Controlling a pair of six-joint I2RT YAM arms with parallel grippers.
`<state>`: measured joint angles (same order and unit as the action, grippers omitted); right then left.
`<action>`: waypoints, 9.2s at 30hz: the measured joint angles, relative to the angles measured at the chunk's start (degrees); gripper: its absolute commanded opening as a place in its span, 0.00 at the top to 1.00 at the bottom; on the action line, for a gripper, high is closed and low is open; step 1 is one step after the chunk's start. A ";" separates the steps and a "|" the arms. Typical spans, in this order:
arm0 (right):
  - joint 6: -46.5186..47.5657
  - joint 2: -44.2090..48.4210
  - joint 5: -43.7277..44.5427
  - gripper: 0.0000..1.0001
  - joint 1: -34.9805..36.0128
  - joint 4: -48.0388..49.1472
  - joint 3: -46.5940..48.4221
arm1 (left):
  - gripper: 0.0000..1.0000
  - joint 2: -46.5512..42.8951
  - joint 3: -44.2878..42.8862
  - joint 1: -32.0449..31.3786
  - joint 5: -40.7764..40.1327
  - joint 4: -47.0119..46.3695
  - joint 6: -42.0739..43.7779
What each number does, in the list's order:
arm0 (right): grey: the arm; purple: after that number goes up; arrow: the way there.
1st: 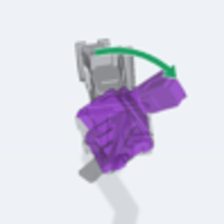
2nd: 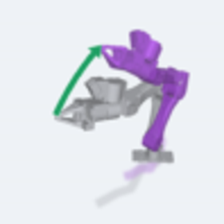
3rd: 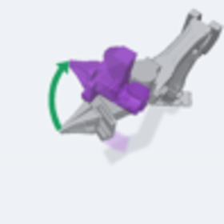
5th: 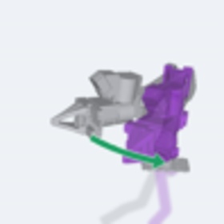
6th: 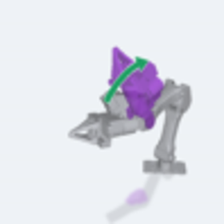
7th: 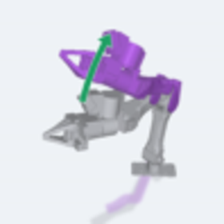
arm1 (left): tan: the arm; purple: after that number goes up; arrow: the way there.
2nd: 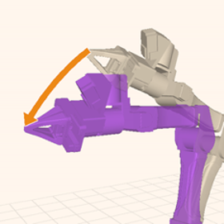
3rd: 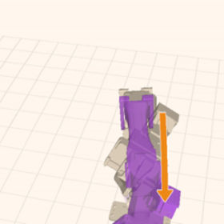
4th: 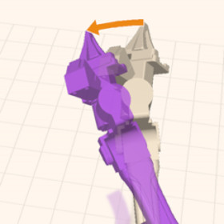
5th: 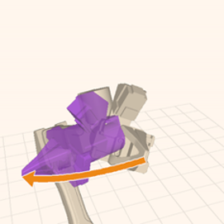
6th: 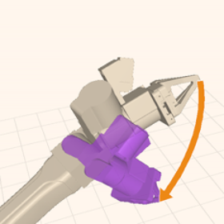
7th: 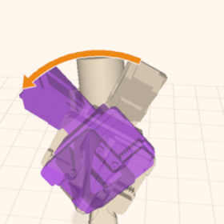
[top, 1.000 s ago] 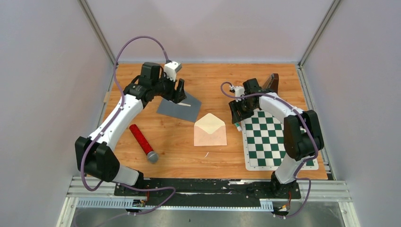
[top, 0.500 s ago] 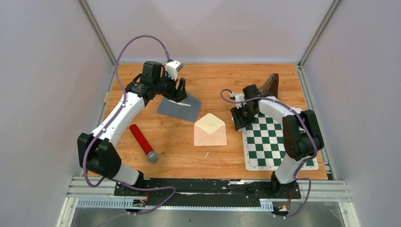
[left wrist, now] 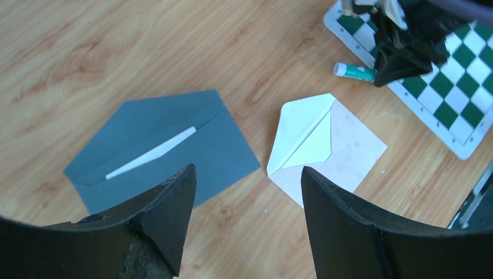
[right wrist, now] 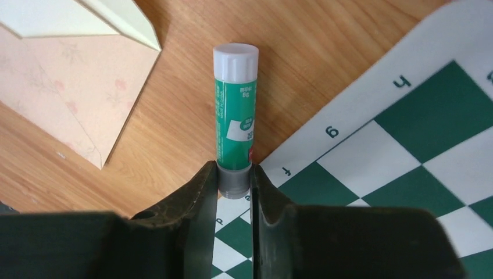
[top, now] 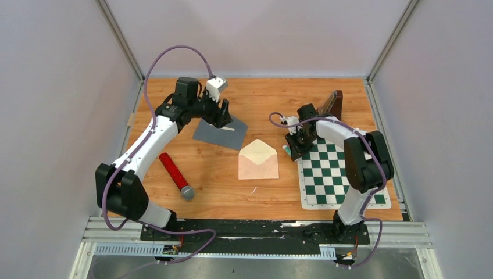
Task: Place the letter into the envelope and seal it
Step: Pick up the solid glue from the center of the board, then open the solid glue cap from the solid glue, then place the solid glue cap at the center of the board, then unscrew the solid glue.
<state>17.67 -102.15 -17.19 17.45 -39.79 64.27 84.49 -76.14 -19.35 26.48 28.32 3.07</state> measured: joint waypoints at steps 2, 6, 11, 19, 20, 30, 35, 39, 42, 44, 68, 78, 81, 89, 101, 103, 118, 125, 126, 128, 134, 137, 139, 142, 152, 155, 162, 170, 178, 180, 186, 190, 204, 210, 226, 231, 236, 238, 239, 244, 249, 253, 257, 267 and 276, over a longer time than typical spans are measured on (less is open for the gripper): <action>1.79 -1.03 -1.40 0.93 -0.02 -3.39 2.54 | 0.25 -1.29 3.67 0.11 3.37 -3.28 3.91; 5.64 -5.18 -7.87 0.95 -0.02 -13.14 14.32 | 0.24 -6.62 13.18 -0.76 8.87 -5.51 20.11; 9.16 -9.77 -20.52 0.96 0.02 -25.79 32.00 | 0.24 -11.72 17.75 -5.90 11.23 -8.50 46.40; 10.64 -16.74 -33.68 0.95 0.55 -37.27 52.22 | 0.25 -6.97 19.96 -8.15 14.53 -24.81 69.77; 10.49 -17.05 -34.38 0.95 0.57 -37.64 52.92 | 0.25 -5.99 20.74 -8.41 14.53 -27.43 71.28; 9.62 -17.44 -37.86 0.94 1.68 -40.46 53.46 | 0.31 -0.28 23.12 -11.41 15.02 -37.97 84.48; 9.60 -17.44 -37.99 0.94 2.29 -40.85 53.40 | 0.40 2.32 23.10 -12.15 14.16 -41.03 88.72; 9.51 -17.44 -37.99 0.93 2.40 -40.94 53.40 | 0.52 3.76 22.75 -12.74 13.46 -42.71 90.33; 9.40 -17.44 -37.99 0.93 2.40 -40.94 53.40 | 0.62 4.24 22.16 -12.92 13.42 -43.28 91.23; 9.35 -17.44 -37.99 0.91 2.40 -40.94 53.40 | 0.69 4.35 21.92 -12.94 13.42 -43.63 91.56; -16.68 3.13 -24.81 0.39 -4.66 -5.29 42.86 | 1.00 5.40 6.80 -8.07 5.38 -24.30 38.27; -21.86 -8.61 -29.22 0.52 0.90 -7.19 50.71 | 1.00 5.20 3.54 -6.54 14.43 -15.61 18.95; -21.88 -10.29 -29.92 0.57 1.66 -9.07 50.71 | 1.00 5.20 3.54 -6.54 15.04 -15.21 17.07; -21.59 -10.36 -34.34 0.58 2.69 -11.17 50.71 | 1.00 5.20 3.54 -6.54 14.80 -14.80 16.37; -20.55 -10.38 -36.87 0.70 2.58 -13.49 50.51 | 1.00 5.20 3.32 -6.54 13.94 -14.84 16.44; -20.55 -10.38 -36.87 0.70 2.56 -13.49 50.51 | 1.00 5.20 3.21 -6.54 13.92 -14.84 16.46; -19.63 -10.40 -37.38 1.00 2.21 -13.40 50.12 | 1.00 5.64 2.89 -6.62 13.44 -14.84 16.35; -11.41 -13.16 -38.25 1.00 1.09 -19.61 55.52 | 1.00 5.44 3.96 -6.99 11.76 -15.50 20.33; -9.22 -13.97 -38.18 1.00 0.87 -21.42 57.31 | 1.00 5.25 4.52 -7.02 11.19 -15.80 21.16; -5.64 -14.69 -38.23 1.00 -0.02 -23.69 59.78 | 1.00 4.50 6.69 -6.82 9.22 -15.21 23.28; 5.60 -14.08 -36.06 1.00 -3.87 -27.39 60.06 | 1.00 4.11 12.44 -5.99 5.57 -10.91 27.91; 6.88 -14.53 -29.46 1.00 -4.13 -27.47 58.34 | 1.00 3.65 13.03 -5.62 4.81 -9.49 28.35; 5.70 -16.04 -24.00 1.00 -3.85 -27.15 58.64 | 1.00 2.62 13.03 -5.31 4.70 -9.31 27.93; 3.04 -18.93 -14.19 1.00 -3.19 -25.38 58.01 | 1.00 0.85 13.03 -4.96 4.74 -9.38 26.84; -1.05 -27.67 4.96 0.99 -2.14 -23.15 51.30 | 1.00 -1.66 13.03 -4.37 4.72 -9.68 22.45; -1.55 -28.85 8.37 0.97 -1.95 -22.84 50.84 | 1.00 -1.66 13.03 -4.15 4.74 -9.66 21.66; -2.82 -29.66 11.76 0.88 -1.33 -20.96 50.84 | 1.00 -1.66 13.03 -4.11 4.92 -9.66 20.39; -3.19 -31.61 11.76 0.67 -1.33 -20.61 50.84 | 1.00 -2.01 13.03 -4.11 4.96 -9.70 19.74; -3.67 -31.61 11.02 0.41 -1.33 -21.88 52.94 | 1.00 -2.12 13.00 -4.11 5.55 -9.79 18.75; -3.67 -31.47 10.40 0.40 -1.36 -23.19 56.00 | 1.00 -2.12 12.96 -4.11 5.90 -9.79 18.40; -3.43 -24.20 -0.46 0.39 -2.56 -24.00 59.65 | 1.00 -2.12 10.40 -4.07 7.91 -10.69 15.26; -3.15 -14.10 -17.55 0.37 -4.61 -19.63 56.94 | 0.99 -2.10 6.40 -4.07 11.56 -13.94 10.64; -24.37 -2.64 -56.59 0.36 -4.09 16.44 45.59 | 1.00 3.26 -1.60 -3.74 30.32 -33.81 -9.73; -26.03 -2.78 -59.06 0.43 -3.17 20.24 45.72 | 1.00 5.42 -3.32 -3.41 34.45 -36.11 -12.74; -28.72 -2.78 -60.83 0.88 -1.33 24.55 45.72 | 0.97 8.37 -5.05 -3.02 37.53 -41.09 -18.21; -28.63 -2.78 -59.04 1.00 -1.05 25.64 45.70 | 0.25 8.48 -5.53 -2.84 36.83 -40.70 -19.21; -26.16 -2.82 -56.22 1.00 -0.85 22.10 46.45 | 0.28 8.96 -10.08 -2.86 36.09 -34.10 -16.17; -24.55 -3.02 -54.95 1.00 -0.76 19.52 47.67 | 0.34 9.51 -12.79 -2.84 36.76 -31.12 -14.60; -23.82 -3.21 -54.42 1.00 -0.74 18.45 48.37 | 0.35 9.86 -14.34 -2.84 37.35 -29.33 -13.79; -21.62 -3.54 -52.46 1.00 -0.48 14.40 50.21 | 0.47 13.18 -20.79 -2.84 39.06 -22.08 -11.41; -19.04 -3.63 -50.10 1.00 0.52 11.41 50.56 | 0.59 17.79 -24.41 -2.84 40.00 -16.15 -10.99; -16.83 -3.63 -47.89 1.00 1.22 9.53 50.58 | 0.63 20.02 -26.40 -2.84 41.44 -12.46 -10.69; -15.39 -3.63 -47.10 1.00 1.44 8.37 50.86 | 0.55 20.63 -27.98 -2.84 41.68 -10.29 -9.97; -12.81 -3.65 -45.22 1.00 2.27 5.16 52.61 | 0.67 21.07 -35.23 -2.84 39.06 3.39 2.25; -12.24 -5.11 -44.52 0.97 2.78 3.21 53.55 | 0.93 22.71 -37.99 -2.73 38.27 10.34 8.68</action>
<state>5.43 -107.26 -61.71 20.23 -36.58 117.82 107.20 -114.13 -22.09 64.75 38.65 11.75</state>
